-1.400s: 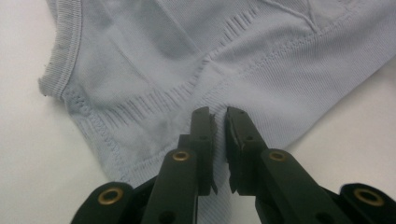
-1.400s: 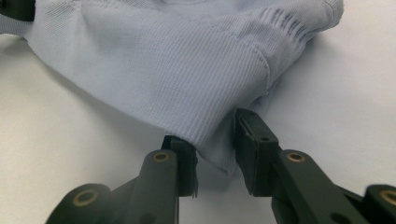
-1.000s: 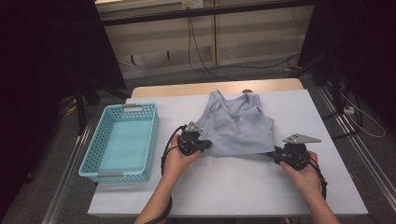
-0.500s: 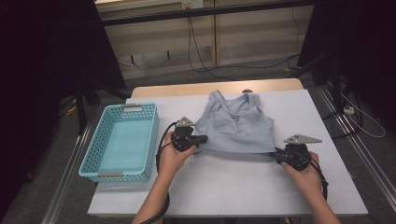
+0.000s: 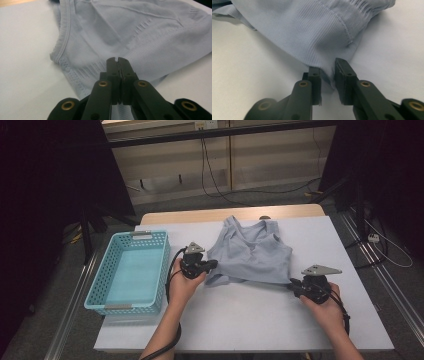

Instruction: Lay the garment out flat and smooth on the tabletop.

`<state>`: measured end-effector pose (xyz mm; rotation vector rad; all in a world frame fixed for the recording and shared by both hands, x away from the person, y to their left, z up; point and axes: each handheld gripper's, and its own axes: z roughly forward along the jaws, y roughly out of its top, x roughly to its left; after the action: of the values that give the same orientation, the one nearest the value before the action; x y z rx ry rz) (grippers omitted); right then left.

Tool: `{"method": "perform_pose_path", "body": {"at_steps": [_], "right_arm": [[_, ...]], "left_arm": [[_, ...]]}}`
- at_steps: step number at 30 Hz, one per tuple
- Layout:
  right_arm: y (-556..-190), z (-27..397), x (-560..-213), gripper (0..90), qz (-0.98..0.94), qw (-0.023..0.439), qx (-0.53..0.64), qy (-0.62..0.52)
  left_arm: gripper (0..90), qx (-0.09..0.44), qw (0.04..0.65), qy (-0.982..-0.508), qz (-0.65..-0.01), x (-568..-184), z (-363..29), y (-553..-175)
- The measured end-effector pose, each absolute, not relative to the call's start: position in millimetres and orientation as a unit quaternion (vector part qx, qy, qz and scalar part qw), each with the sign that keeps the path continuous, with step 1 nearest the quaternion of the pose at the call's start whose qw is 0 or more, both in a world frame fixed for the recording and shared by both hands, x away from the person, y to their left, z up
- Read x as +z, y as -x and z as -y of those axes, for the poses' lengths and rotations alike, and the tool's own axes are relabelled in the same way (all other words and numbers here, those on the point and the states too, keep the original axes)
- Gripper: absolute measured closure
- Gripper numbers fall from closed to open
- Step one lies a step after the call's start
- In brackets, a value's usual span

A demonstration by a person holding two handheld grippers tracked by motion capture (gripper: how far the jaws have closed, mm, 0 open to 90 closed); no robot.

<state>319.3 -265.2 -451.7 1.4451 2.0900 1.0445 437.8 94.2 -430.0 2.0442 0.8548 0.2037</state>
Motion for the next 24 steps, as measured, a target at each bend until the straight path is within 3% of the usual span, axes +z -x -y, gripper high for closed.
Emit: {"method": "perform_pose_path", "body": {"at_steps": [6,17,24], "right_arm": [[-322,275,-451,88.9,-0.744,0.211,0.364,-0.518],[-307,295,-434,89.8,-0.718,0.206,0.391,-0.537],[-308,300,-446,86.9,-0.726,0.186,0.392,-0.534]], "left_arm": [[88.6,0.076,0.438,-0.828,-0.342,-436,-90,-437],[88.6,0.062,0.438,-0.837,-0.323,-435,-78,-427],[88.6,0.065,0.433,-0.84,-0.32,-436,-75,-426]]}}
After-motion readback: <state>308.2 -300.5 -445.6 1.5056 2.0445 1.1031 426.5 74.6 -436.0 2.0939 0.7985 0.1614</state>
